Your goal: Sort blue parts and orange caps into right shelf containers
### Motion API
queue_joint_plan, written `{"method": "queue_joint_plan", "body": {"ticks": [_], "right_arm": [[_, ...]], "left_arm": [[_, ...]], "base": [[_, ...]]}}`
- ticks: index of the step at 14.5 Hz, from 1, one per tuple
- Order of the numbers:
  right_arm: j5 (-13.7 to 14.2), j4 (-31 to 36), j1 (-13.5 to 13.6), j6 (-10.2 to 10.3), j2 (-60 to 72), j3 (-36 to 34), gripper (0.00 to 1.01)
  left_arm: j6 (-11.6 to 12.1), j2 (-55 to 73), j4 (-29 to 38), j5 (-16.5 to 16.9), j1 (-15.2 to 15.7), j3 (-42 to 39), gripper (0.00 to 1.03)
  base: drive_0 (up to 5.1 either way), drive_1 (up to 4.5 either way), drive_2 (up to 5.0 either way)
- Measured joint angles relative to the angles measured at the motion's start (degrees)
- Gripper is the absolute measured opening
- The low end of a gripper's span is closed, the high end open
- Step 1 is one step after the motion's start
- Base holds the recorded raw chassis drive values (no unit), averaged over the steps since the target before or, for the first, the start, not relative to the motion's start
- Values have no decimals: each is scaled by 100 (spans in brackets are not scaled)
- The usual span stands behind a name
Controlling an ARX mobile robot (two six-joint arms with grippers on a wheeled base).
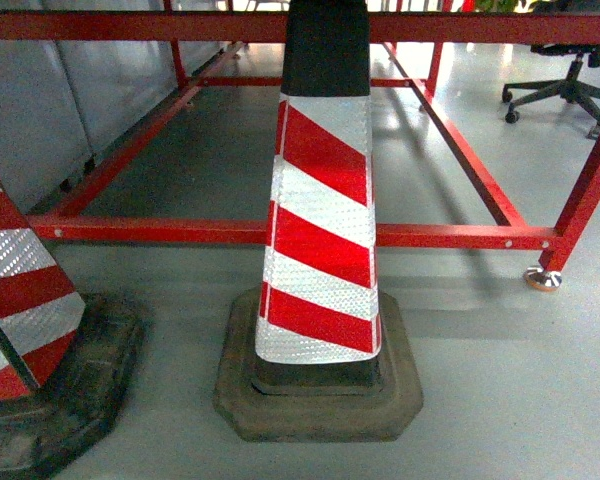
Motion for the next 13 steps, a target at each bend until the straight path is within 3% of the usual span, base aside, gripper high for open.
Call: {"method": "queue_joint_plan", "body": {"ticks": [13], "right_arm": [[0,-22,0,0,0,0,98]], "left_arm": [[7,0,-24,4,0,0,98]], "base": [[0,0,0]]}}
